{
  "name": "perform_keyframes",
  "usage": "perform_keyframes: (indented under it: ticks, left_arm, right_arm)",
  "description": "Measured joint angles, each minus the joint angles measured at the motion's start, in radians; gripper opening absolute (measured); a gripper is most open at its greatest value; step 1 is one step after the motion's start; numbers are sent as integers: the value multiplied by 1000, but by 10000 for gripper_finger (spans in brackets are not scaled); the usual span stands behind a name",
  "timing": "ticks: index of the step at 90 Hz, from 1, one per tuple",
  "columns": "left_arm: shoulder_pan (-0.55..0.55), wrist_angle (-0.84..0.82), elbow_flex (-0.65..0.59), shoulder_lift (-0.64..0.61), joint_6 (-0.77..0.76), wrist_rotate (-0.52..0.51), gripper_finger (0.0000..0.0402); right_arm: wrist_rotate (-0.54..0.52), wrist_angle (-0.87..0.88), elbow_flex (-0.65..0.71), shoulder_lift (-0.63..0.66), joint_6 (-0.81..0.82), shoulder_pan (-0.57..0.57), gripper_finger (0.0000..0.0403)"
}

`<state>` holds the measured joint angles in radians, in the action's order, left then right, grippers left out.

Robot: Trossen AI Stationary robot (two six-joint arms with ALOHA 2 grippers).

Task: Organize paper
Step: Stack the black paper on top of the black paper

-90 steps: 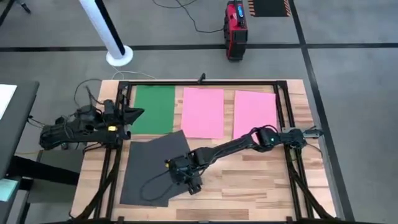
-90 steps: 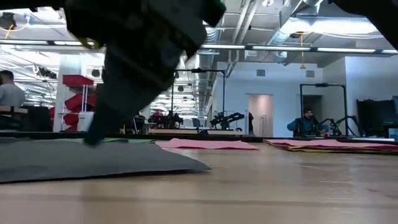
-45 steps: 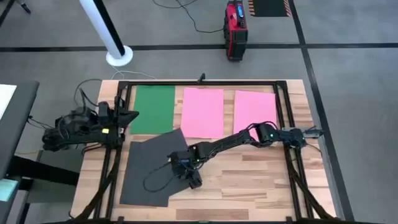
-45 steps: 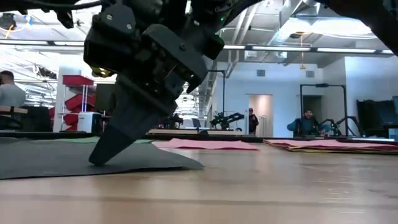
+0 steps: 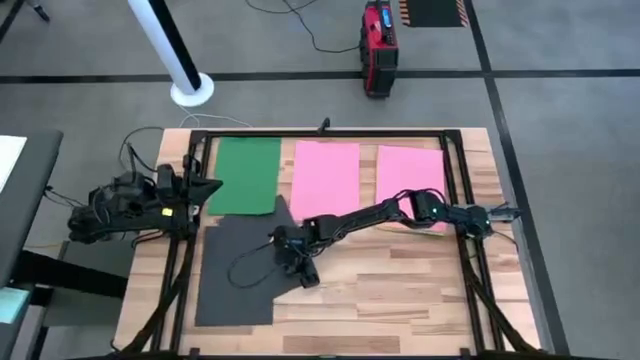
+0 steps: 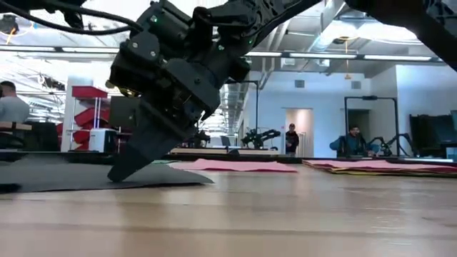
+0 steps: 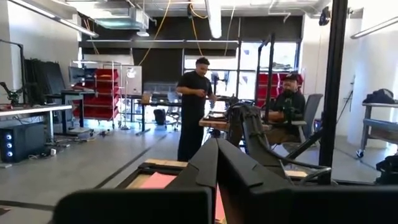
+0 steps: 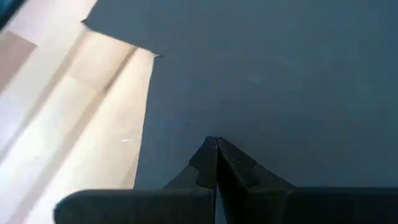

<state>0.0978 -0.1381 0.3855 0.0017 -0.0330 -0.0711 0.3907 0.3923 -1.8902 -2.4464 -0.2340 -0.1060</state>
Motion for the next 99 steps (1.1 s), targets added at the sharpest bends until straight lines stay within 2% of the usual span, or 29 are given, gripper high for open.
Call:
perform_keyframes:
  ticks: [10,22,45,55,66,78,99]
  left_arm:
    - [0,-1,0,0,-16,0,0]
    - [0,13,0,0,-15,0,0]
    - [0,21,0,0,2,-16,0]
    - [0,17,0,0,8,-18,0]
    - [0,14,0,0,29,-18,0]
    - [0,-2,0,0,24,-18,0]
    - [0,-70,0,5,-14,-19,0]
  right_arm:
    - [-39,-5,10,19,-11,6,0]
    - [-88,-82,87,73,-11,13,0]
    - [-266,-371,409,271,144,53,0]
    - [-340,-424,546,359,216,59,0]
    - [-356,-412,651,415,275,61,0]
    - [-376,-377,701,437,331,49,0]
    - [-376,-359,706,438,358,17,0]
